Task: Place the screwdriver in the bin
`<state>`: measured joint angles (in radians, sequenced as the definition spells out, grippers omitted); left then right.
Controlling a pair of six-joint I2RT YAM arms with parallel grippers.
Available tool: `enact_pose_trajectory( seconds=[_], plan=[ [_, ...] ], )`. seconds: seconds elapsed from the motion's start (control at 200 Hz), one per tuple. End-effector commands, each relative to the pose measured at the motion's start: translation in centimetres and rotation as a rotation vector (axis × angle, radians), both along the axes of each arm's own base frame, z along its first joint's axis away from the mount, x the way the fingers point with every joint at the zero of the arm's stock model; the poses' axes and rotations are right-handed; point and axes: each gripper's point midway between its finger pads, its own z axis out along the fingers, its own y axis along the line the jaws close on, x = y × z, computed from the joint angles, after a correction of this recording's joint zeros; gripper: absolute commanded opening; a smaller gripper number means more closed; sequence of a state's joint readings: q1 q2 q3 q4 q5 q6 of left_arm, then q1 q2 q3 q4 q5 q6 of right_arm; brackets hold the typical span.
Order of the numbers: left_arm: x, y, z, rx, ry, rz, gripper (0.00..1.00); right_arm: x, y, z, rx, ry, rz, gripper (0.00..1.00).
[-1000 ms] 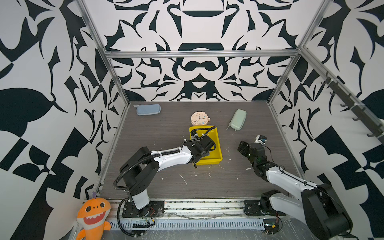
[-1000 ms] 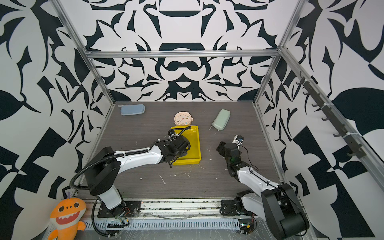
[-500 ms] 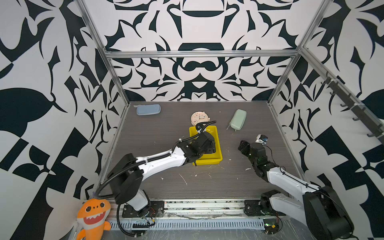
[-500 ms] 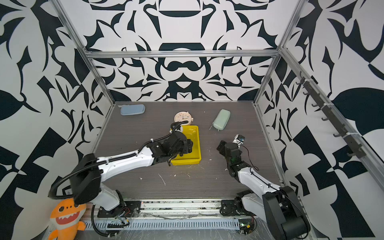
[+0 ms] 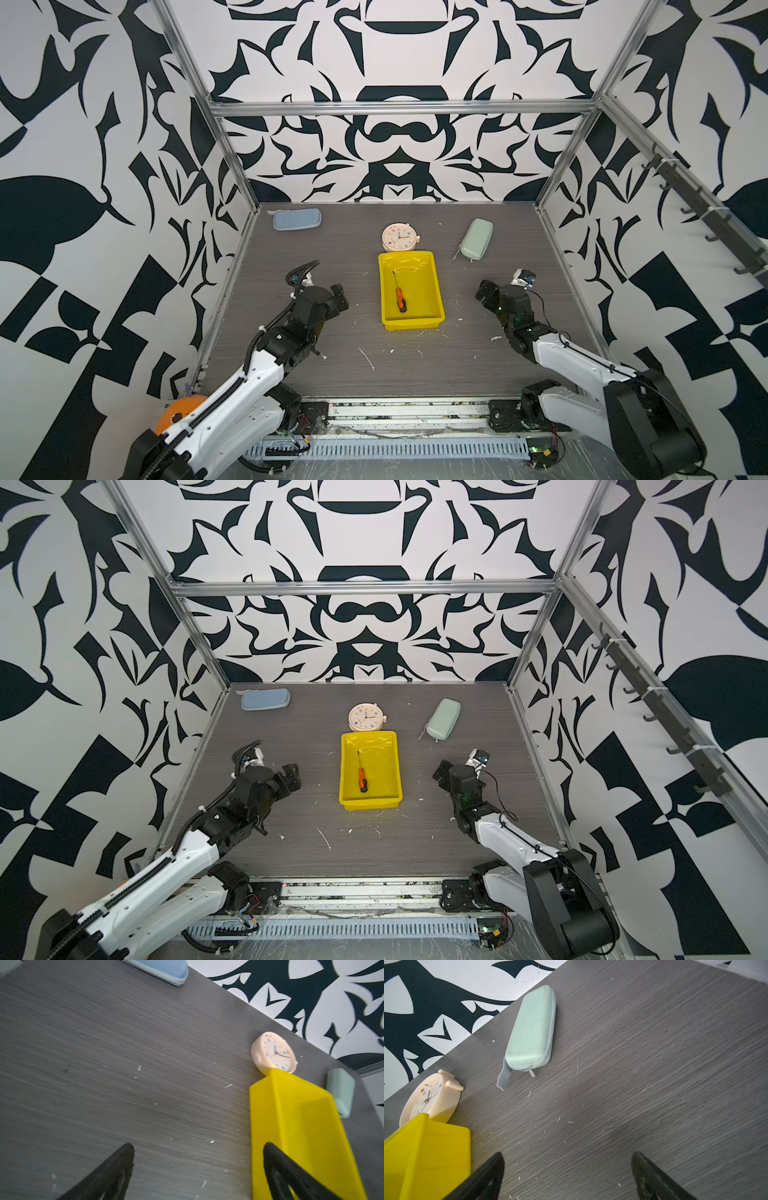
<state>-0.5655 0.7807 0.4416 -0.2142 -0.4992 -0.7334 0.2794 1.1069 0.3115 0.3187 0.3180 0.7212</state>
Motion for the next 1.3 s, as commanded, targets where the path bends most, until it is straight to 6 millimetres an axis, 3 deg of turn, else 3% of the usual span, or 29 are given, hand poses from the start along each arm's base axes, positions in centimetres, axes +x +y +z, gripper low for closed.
enact_pose_trajectory(
  seconds=[0.0,0.07,0.265,0.455,0.57,0.725,0.82,0.885,0.97,1.06,1.295],
  plan=[
    [-1.5,3.4,-2.3,0.122,0.043,0.103,1.00,0.9,0.8,2.5,0.005,-0.100,0.038,0.99],
    [-2.1,4.0,-2.8,0.097,0.068,0.151,1.00,0.9,1.2,2.8,-0.019,-0.124,0.061,0.99],
    [-1.9,1.5,-3.9,0.038,0.051,0.013,1.00,0.3,2.0,4.3,-0.099,-0.174,0.105,0.99],
    [-2.4,1.9,-4.2,0.039,0.076,0.033,1.00,-0.8,-0.5,3.3,-0.132,-0.179,-0.030,0.99],
    [-2.4,2.1,-4.0,0.037,0.062,0.041,1.00,-0.6,-1.0,5.5,-0.163,-0.194,-0.058,0.99],
    [-2.4,1.9,-3.9,0.022,0.049,0.028,0.99,1.4,0.5,8.4,-0.249,-0.222,0.039,0.98],
    [-2.6,2.0,-3.9,0.023,0.049,0.029,1.00,2.8,0.4,7.9,-0.387,-0.172,0.053,0.90],
    [-2.6,2.3,-3.7,0.024,0.035,0.040,1.00,3.7,0.6,8.0,-0.544,-0.148,0.121,0.99],
    [-2.5,2.4,-3.7,0.017,0.016,0.049,1.00,4.0,1.0,7.9,-0.740,-0.123,0.229,0.99],
    [-2.7,2.6,-3.7,0.013,0.015,0.056,1.00,4.1,0.8,7.6,-0.800,-0.156,0.235,0.99],
    [-2.5,3.1,-3.5,0.012,-0.022,0.089,0.99,5.1,0.0,2.9,-0.781,-0.106,0.226,0.99]
  ],
)
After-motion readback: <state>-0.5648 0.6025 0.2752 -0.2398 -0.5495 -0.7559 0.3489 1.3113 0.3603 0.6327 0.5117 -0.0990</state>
